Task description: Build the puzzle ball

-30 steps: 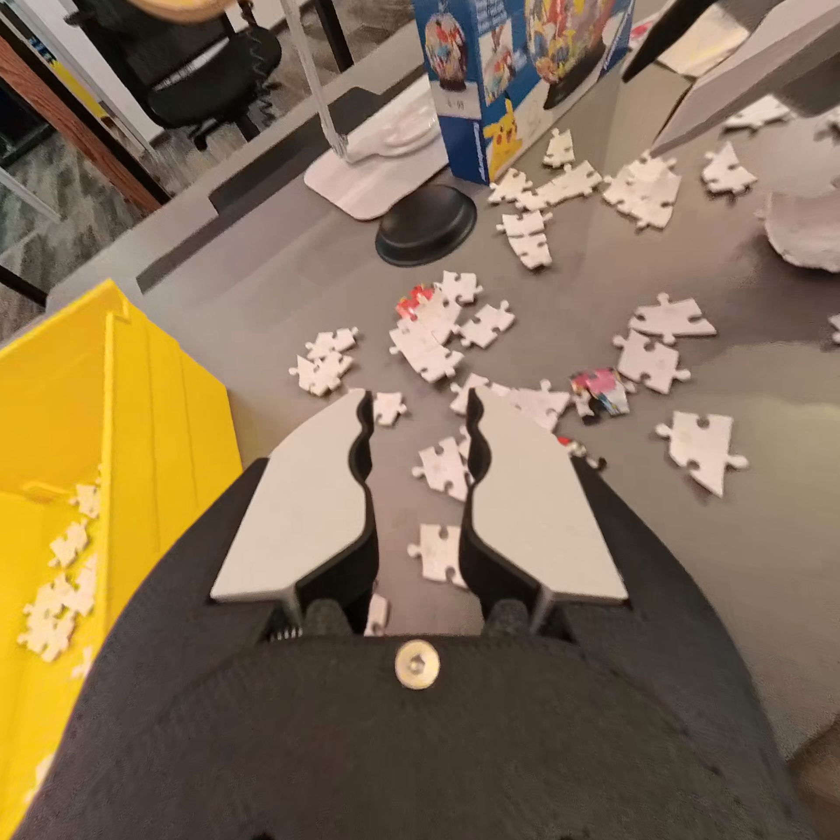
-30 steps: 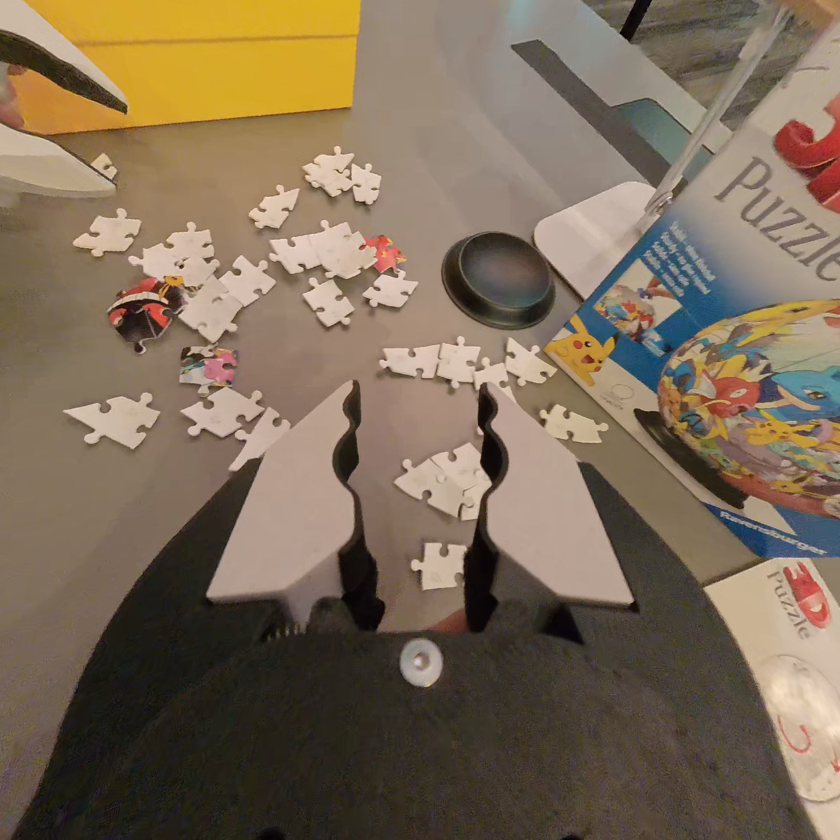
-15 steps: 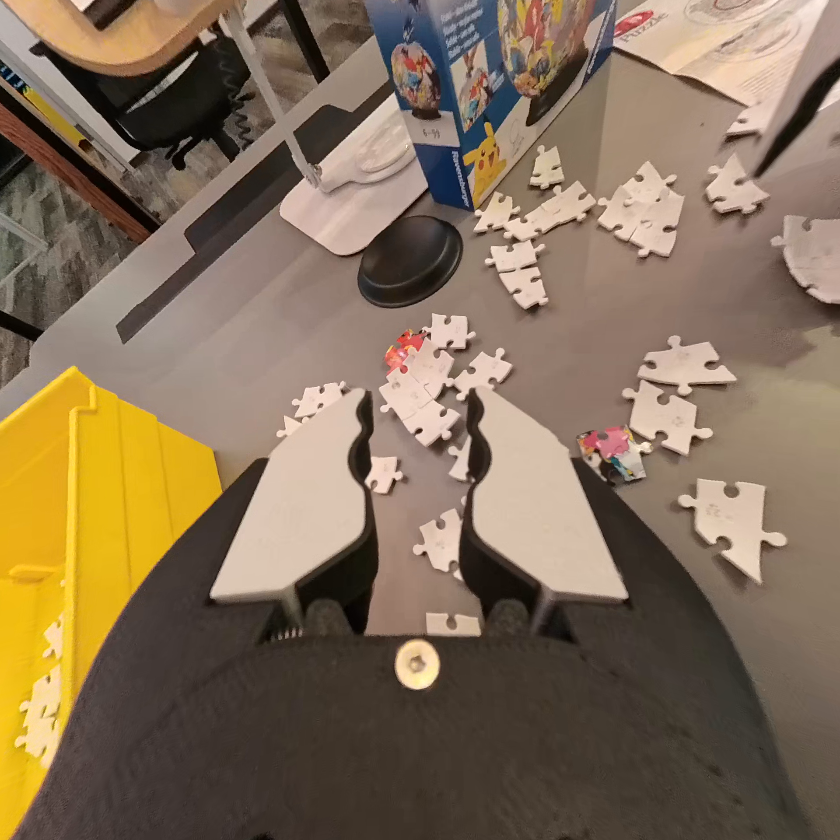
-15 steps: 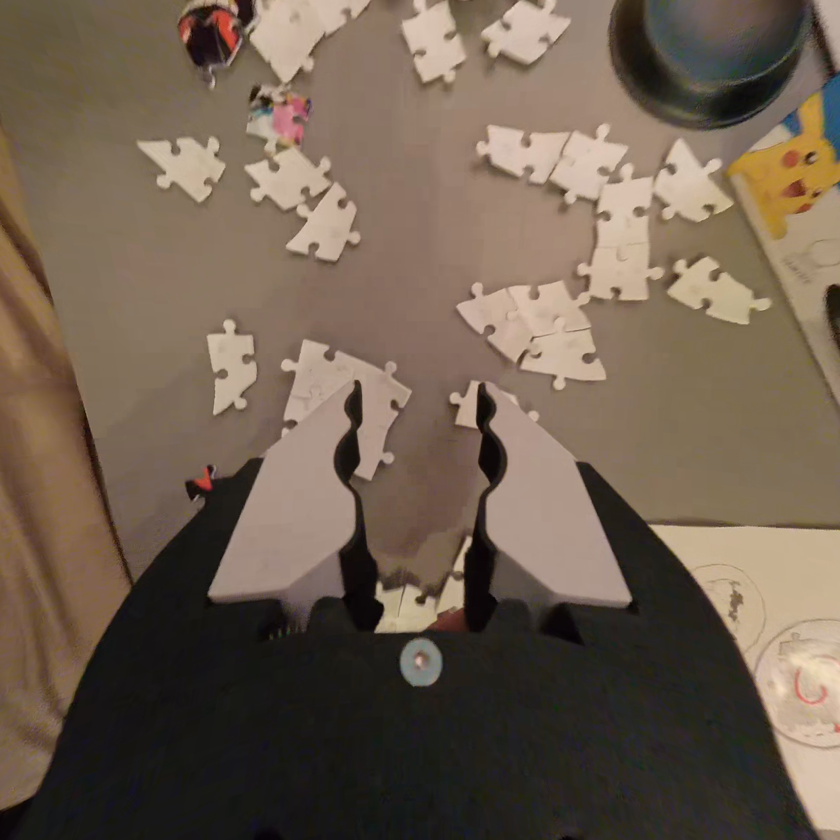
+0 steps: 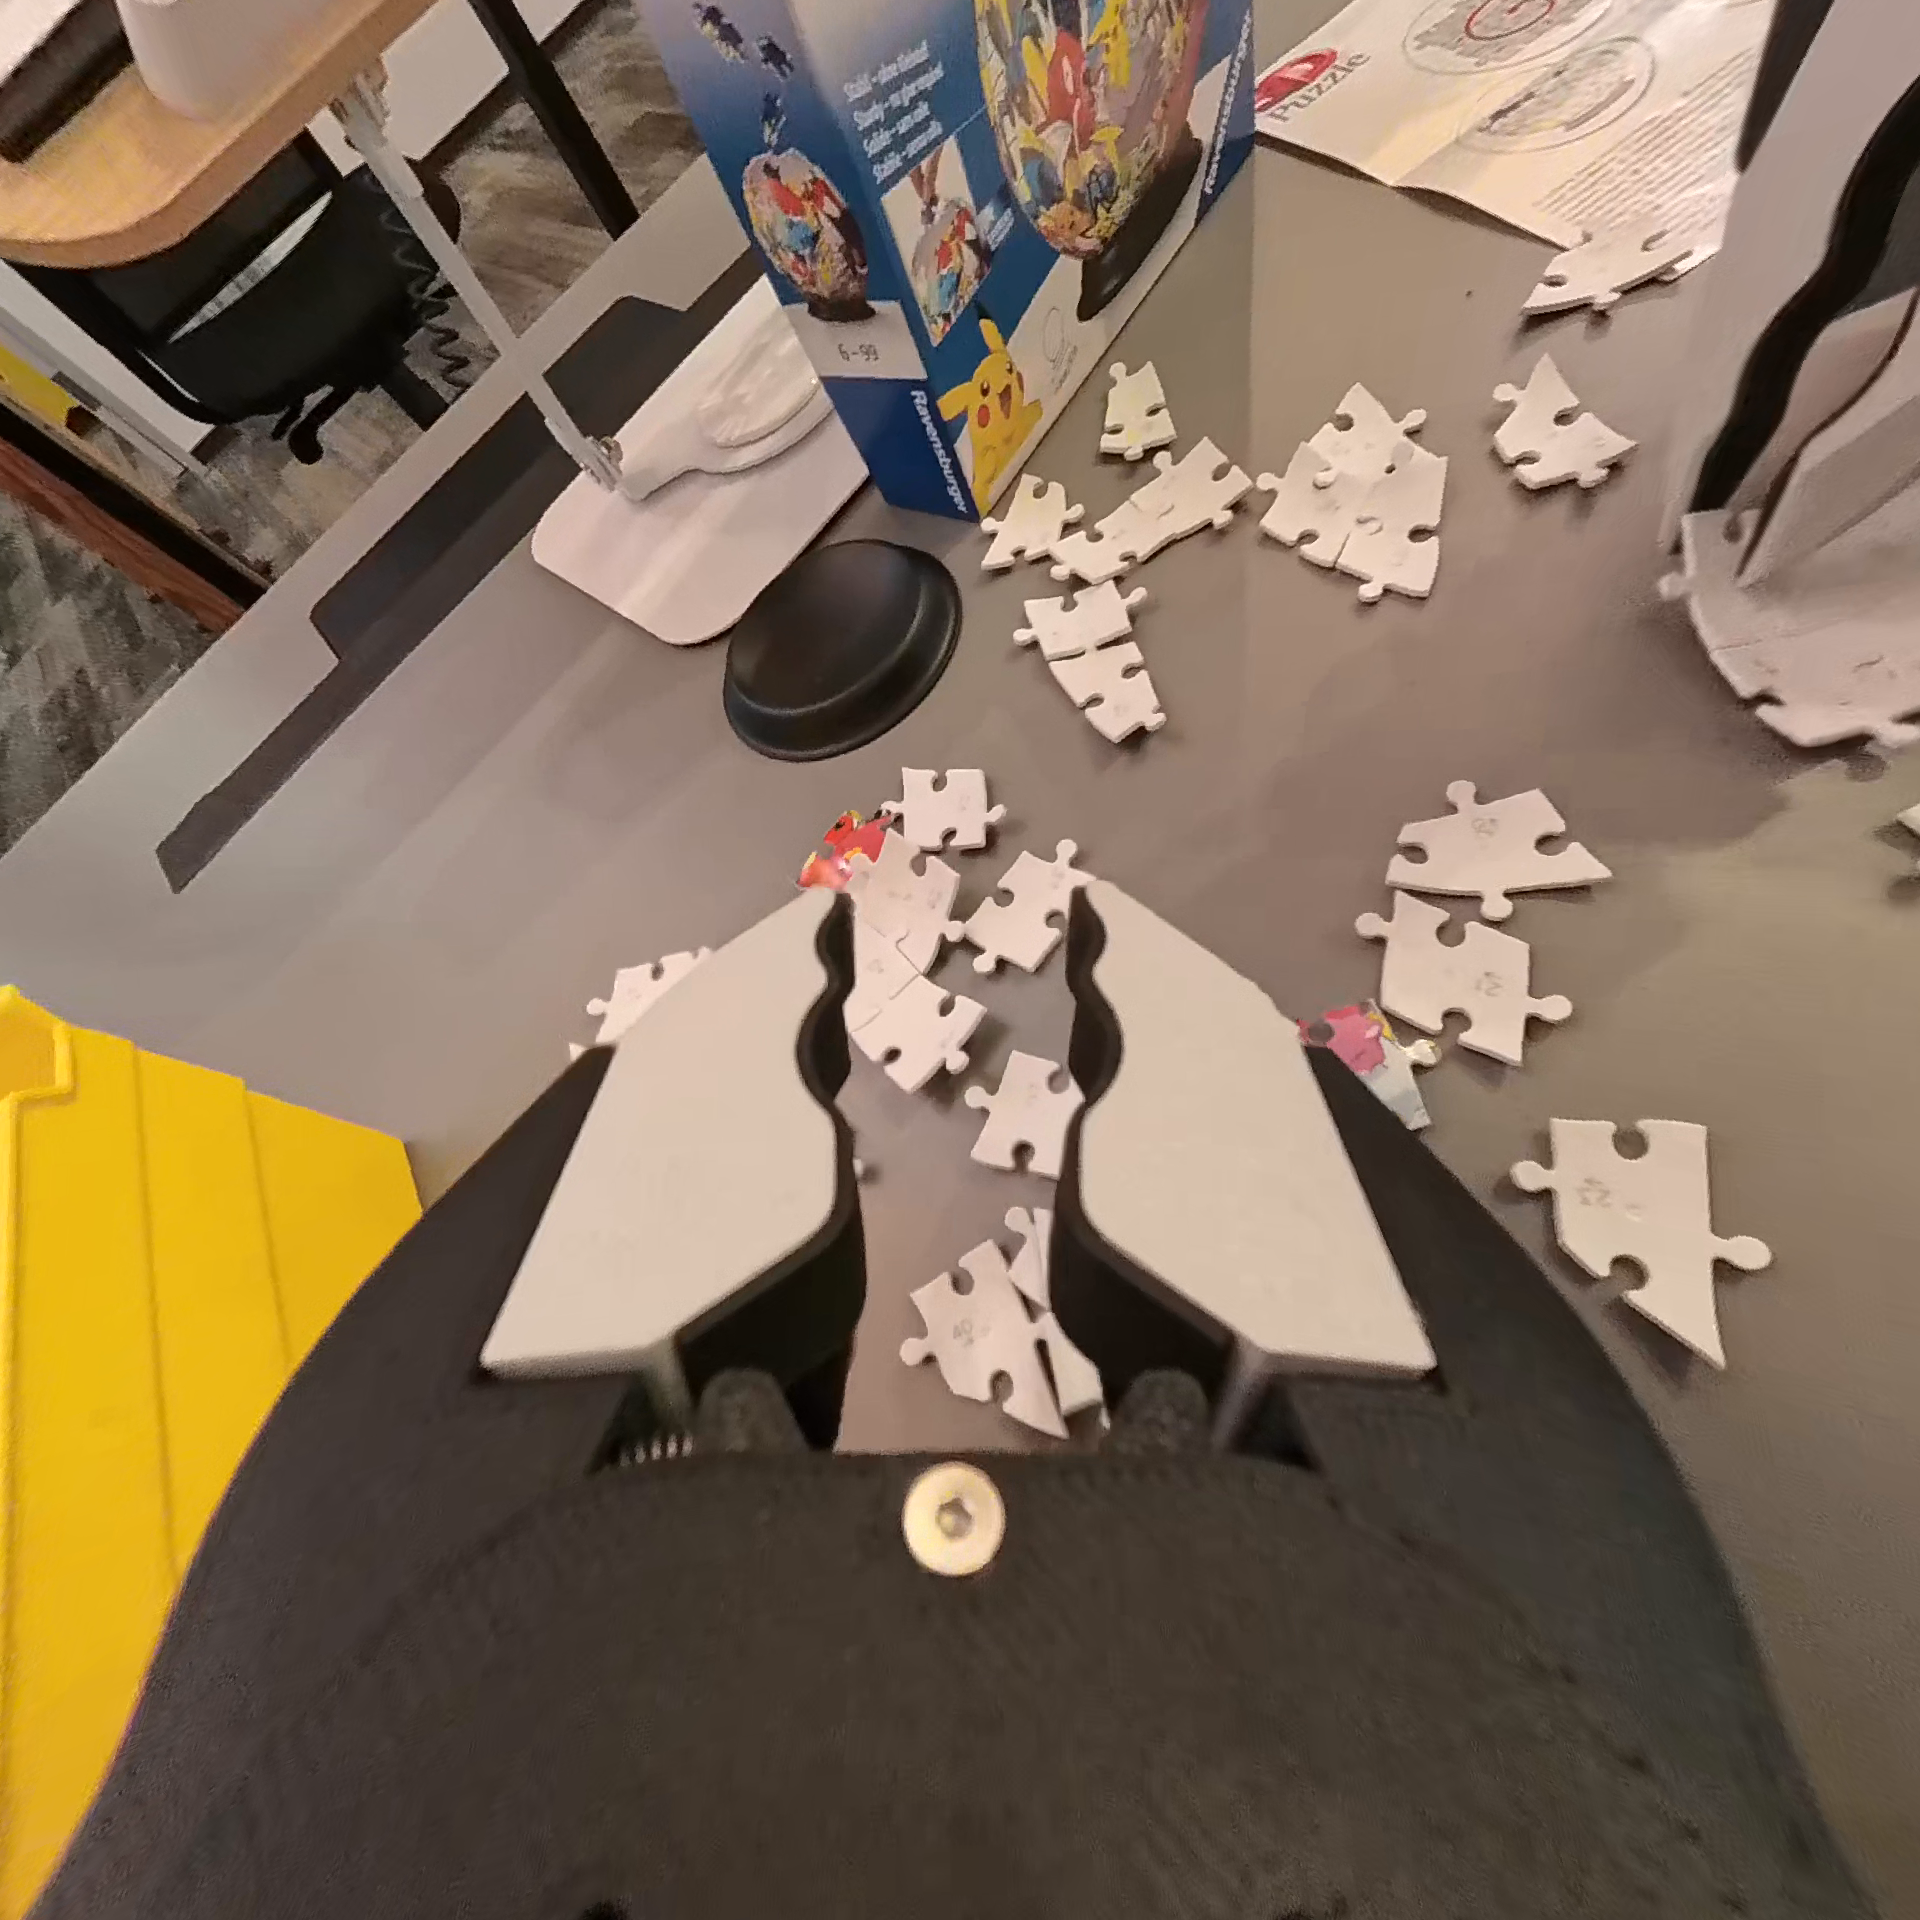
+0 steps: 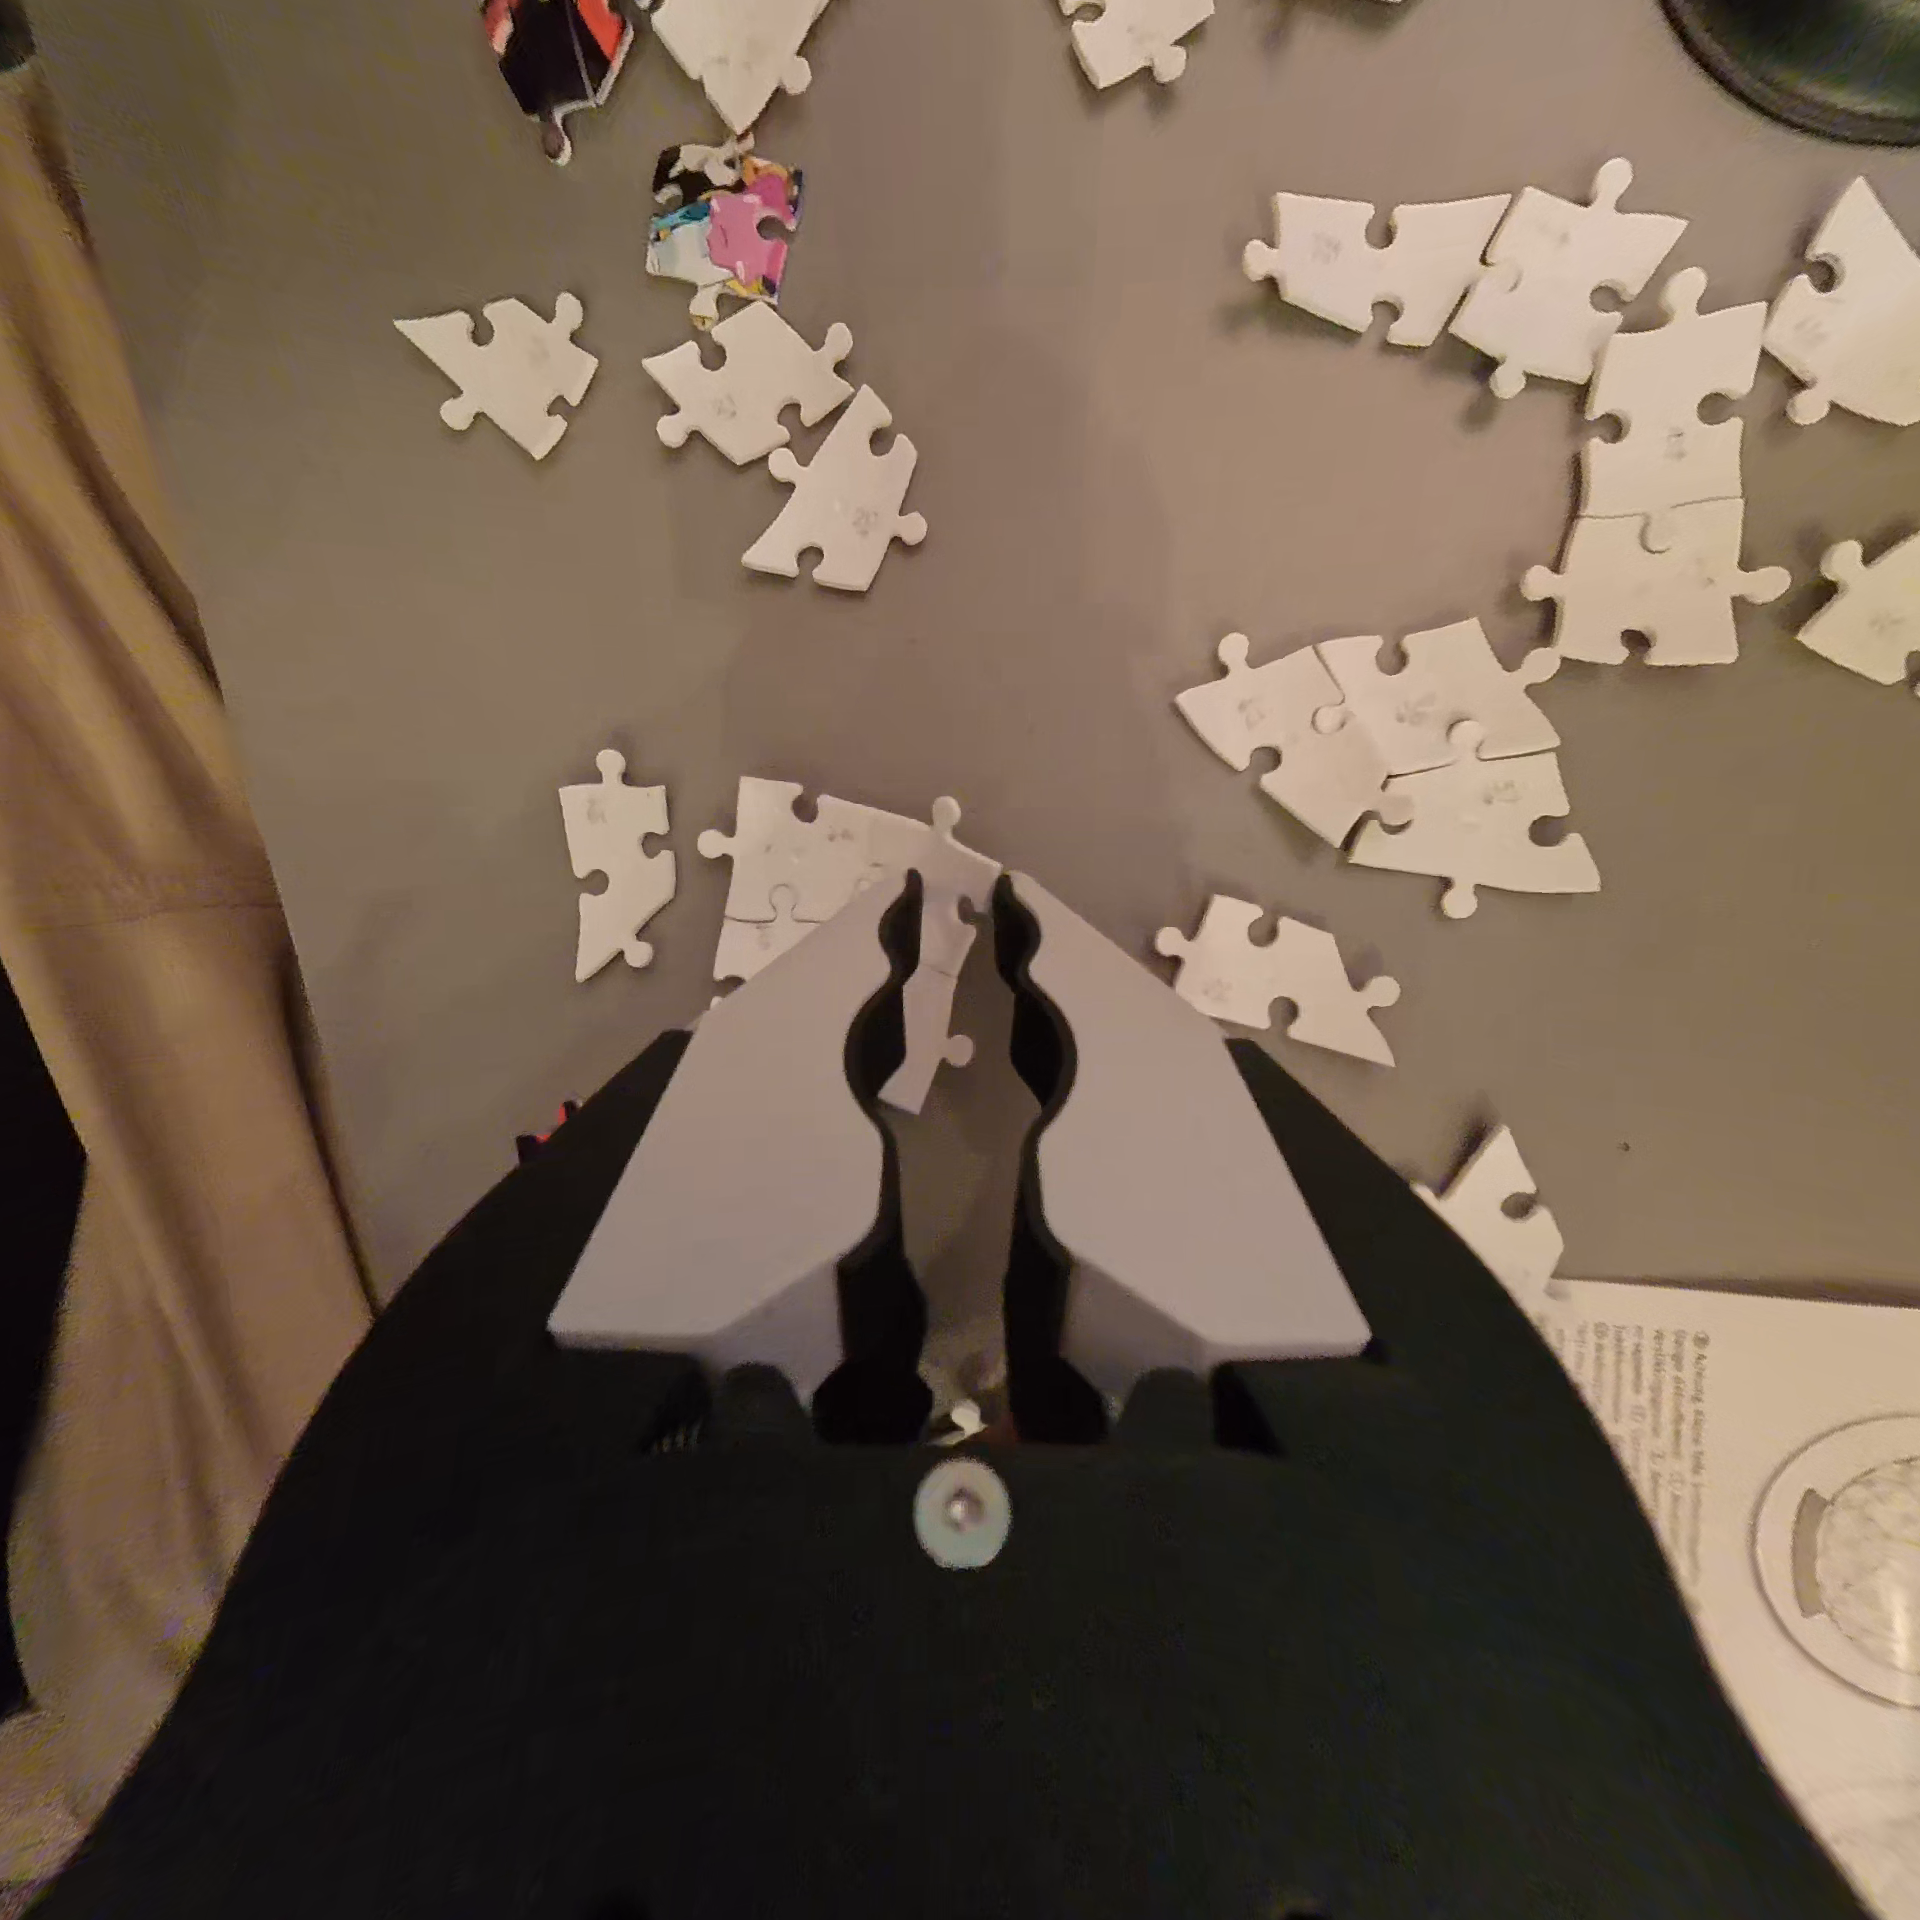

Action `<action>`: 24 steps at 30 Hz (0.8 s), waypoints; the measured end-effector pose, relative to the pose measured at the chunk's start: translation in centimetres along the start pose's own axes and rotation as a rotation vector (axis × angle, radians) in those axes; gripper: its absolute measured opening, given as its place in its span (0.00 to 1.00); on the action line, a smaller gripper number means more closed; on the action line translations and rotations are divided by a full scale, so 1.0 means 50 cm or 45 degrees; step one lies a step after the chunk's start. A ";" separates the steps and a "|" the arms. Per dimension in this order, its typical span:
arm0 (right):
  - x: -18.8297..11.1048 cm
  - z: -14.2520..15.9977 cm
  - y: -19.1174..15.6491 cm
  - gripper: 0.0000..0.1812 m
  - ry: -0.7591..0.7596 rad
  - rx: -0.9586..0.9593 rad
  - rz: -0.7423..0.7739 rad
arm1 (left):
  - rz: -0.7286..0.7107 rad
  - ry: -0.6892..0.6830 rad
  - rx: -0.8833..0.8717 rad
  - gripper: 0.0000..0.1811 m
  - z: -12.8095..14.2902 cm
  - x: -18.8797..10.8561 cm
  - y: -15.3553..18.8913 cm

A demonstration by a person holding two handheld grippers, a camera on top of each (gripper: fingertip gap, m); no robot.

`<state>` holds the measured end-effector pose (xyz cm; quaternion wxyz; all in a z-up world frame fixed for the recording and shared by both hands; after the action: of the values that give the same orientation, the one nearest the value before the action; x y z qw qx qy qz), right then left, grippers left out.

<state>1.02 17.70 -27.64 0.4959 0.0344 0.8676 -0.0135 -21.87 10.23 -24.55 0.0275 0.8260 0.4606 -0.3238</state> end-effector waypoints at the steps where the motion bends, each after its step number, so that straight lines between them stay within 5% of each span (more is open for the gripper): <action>1: -0.002 0.003 0.001 0.06 0.014 0.005 -0.004 | -0.001 0.006 -0.001 0.21 -0.002 0.000 -0.003; 14: -0.056 -0.019 0.063 0.00 0.332 0.250 0.134 | 0.003 0.002 -0.081 0.21 0.010 -0.015 -0.048; 15: -0.048 -0.017 0.075 0.01 0.293 0.286 0.194 | 0.016 -0.021 -0.101 0.23 0.019 -0.018 -0.054; 16: -0.038 -0.013 0.087 0.13 0.224 0.283 0.270 | 0.029 -0.035 -0.125 0.23 0.028 -0.022 -0.061; 18: -0.036 -0.017 0.099 0.18 0.202 0.225 0.416 | 0.197 -0.046 -0.176 0.24 0.038 -0.029 -0.055; 24: -0.056 -0.065 0.040 0.16 0.340 -0.008 0.407 | 0.486 -0.259 -0.017 0.28 0.067 -0.034 0.002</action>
<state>-0.22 19.73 -23.58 0.3725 0.1714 0.9092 0.0727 -24.13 7.77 -26.25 0.1401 0.8611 0.2929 -0.3912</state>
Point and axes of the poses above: each gripper's, where its closed fingertips meet, x out along the fingers, z out of its underside, y = z × x across the jaws, the point moved 8 cm from there along -x, back along the fingers, and after that the axes turned 10 degrees about z, right-handed, at the moved point
